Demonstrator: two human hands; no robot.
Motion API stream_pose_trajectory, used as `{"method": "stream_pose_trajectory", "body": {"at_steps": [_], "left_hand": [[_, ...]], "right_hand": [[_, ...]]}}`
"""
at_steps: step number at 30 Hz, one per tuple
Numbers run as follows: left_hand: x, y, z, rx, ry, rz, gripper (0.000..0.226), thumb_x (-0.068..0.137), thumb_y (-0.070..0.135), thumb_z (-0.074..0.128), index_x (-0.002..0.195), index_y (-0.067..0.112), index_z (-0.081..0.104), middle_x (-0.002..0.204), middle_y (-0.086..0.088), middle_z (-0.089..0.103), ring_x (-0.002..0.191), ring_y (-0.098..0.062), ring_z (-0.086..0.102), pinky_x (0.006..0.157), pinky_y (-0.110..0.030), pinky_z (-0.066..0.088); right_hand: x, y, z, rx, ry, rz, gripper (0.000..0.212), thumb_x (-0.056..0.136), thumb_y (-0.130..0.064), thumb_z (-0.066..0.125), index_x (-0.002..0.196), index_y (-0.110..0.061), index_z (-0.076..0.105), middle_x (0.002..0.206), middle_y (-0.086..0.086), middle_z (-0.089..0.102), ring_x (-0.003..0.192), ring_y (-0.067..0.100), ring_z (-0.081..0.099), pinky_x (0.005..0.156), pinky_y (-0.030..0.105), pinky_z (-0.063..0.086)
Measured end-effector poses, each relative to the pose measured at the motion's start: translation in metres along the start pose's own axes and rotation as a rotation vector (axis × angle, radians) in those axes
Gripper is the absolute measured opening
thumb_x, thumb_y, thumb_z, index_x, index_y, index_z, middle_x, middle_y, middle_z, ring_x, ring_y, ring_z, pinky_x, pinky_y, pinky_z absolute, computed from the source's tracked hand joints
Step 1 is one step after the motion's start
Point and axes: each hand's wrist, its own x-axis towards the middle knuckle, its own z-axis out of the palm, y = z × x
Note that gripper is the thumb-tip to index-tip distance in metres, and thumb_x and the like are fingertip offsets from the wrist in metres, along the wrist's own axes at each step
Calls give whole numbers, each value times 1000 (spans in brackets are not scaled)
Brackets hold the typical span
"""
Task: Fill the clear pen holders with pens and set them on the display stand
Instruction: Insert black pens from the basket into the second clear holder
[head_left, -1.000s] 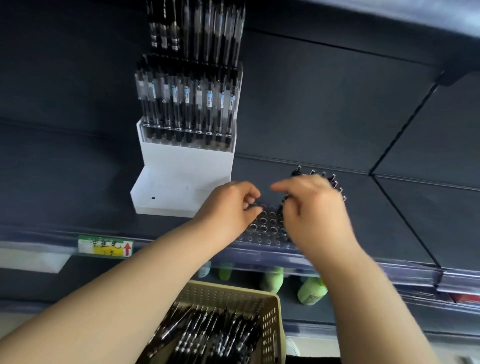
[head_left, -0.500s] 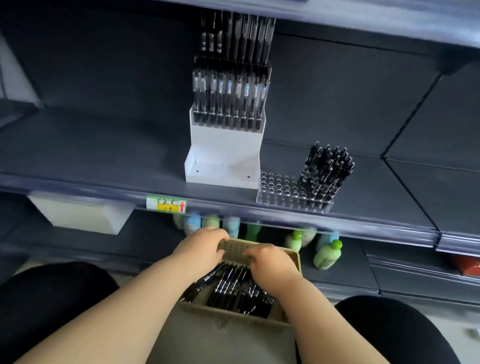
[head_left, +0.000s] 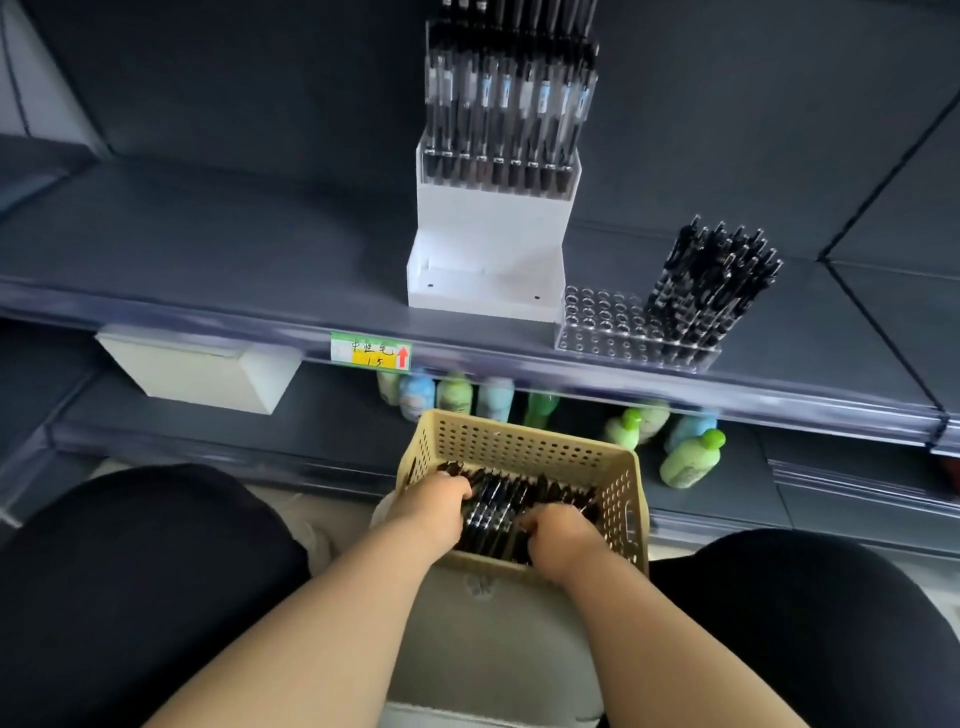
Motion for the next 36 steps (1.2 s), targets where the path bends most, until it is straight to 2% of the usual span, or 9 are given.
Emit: {"method": "stream_pose_trajectory", "body": {"at_steps": [7,10,12,14,19,24,26,33,36], "left_hand": [[32,7,32,-81,-106,-56,44,88,4,55,126,25,54,128,-1,55,111,-23,56,93,-31,48],[44,14,41,-122,-138,-82,46,87,5,56,129,24,53,127,-5,58,111,-24,57,93,-32,49],[53,19,45,-167,-142,-107,44,88,9,57,130,22,53,128,-6,57,114,-25,56,95,-31,47],[60,25,50,-229,-151,-137,40,89,15,58,129,18,54,130,-7,56,118,-25,53,97,-29,43],[71,38,60,-295,-226,-203,28,93,21,53,118,11,61,125,-10,60,114,-27,56,93,-30,44],[73,43,61,-260,-287,-262,37,95,29,49,120,4,59,123,-14,60,110,-30,58,87,-31,46],[72,41,62,-231,-269,-265,37,96,29,45,118,3,59,123,-15,58,108,-29,59,83,-31,45],[59,35,48,-299,-136,-224,26,96,32,47,110,12,56,116,-10,59,105,-28,56,76,-27,39],[48,35,37,-356,-53,-174,25,94,30,51,111,12,55,115,-9,60,105,-27,56,82,-28,41]], "right_hand": [[31,2,7,125,39,169,29,94,-17,46,118,-6,56,120,15,58,111,30,56,86,31,45],[46,0,13,219,-9,251,25,94,-31,52,97,-7,59,100,8,63,91,24,59,69,25,41],[56,-3,17,315,-32,299,28,92,-36,55,80,-10,52,79,1,56,77,20,54,67,24,40],[64,-4,22,379,-45,325,29,91,-35,56,77,-10,52,72,-1,53,73,18,53,66,24,42],[76,-1,25,443,-49,361,24,91,-30,56,94,-7,62,100,11,67,90,24,64,79,28,50],[82,7,25,617,-58,425,30,91,-23,53,64,-8,53,57,5,54,51,18,51,56,28,45],[81,6,25,678,-57,428,30,90,-24,54,65,-8,54,54,5,52,47,17,48,49,25,39],[71,-1,22,686,24,296,13,88,-29,53,93,-17,55,78,1,57,76,20,55,67,23,39],[60,-6,15,743,86,261,14,87,-28,55,86,-14,57,74,0,60,67,17,57,66,24,44]]}}
